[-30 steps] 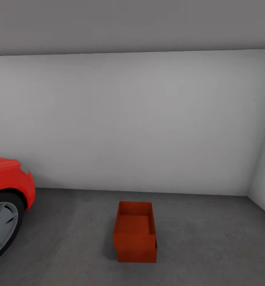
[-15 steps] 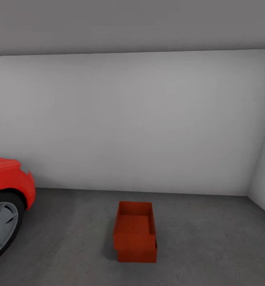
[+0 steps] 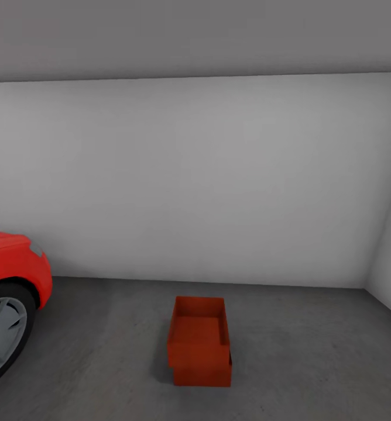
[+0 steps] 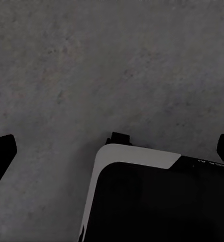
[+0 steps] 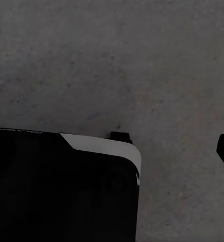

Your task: Move the two storage containers from the living room to the garage. In the garage, place one container on the floor and stack the other container on top of it (either order is fine).

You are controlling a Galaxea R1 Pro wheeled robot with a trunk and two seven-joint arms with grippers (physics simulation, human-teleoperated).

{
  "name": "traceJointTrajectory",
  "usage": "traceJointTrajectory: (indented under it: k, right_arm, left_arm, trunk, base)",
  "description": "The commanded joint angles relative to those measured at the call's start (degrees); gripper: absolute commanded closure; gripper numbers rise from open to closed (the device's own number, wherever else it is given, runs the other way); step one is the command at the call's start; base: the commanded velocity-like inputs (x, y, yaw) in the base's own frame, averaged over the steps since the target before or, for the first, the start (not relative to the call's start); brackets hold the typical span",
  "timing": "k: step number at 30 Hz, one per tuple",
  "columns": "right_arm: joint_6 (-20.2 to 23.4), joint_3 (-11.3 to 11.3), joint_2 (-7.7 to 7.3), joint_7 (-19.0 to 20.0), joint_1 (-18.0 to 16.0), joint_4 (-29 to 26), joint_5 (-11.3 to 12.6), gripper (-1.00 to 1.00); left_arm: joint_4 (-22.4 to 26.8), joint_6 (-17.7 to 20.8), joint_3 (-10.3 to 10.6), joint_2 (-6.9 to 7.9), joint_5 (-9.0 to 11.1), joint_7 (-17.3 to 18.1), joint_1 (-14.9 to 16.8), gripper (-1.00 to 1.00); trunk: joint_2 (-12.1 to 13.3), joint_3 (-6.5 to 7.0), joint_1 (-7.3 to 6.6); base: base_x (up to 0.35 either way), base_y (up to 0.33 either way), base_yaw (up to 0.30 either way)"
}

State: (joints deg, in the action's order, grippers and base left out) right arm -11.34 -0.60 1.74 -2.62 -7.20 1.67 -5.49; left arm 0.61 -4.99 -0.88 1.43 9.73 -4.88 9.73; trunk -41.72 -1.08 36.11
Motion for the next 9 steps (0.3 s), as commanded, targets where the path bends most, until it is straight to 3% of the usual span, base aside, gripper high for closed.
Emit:
traceJointTrajectory:
  k: [1,9]
  right_arm:
    - [-0.3,0.0,0.00,-0.3,-0.1,0.2,-0.6,-1.00]
    - [-0.3,0.0,0.01,-0.3,-0.1,0.2,-0.6,-1.00]
  left_arm:
    - [-0.1,-0.2,-0.1,0.02,0.3,-0.1,0.1,-1.00]
    - [-0.1,-0.2,-0.2,0.57,0.4,-0.1,0.0,-1.00]
  trunk:
    - [-0.1,-0.10,0.01]
    - [-0.1,-0.10,0.01]
  base:
    - [0.000,0.000,0.000]
    - [0.000,0.000,0.000]
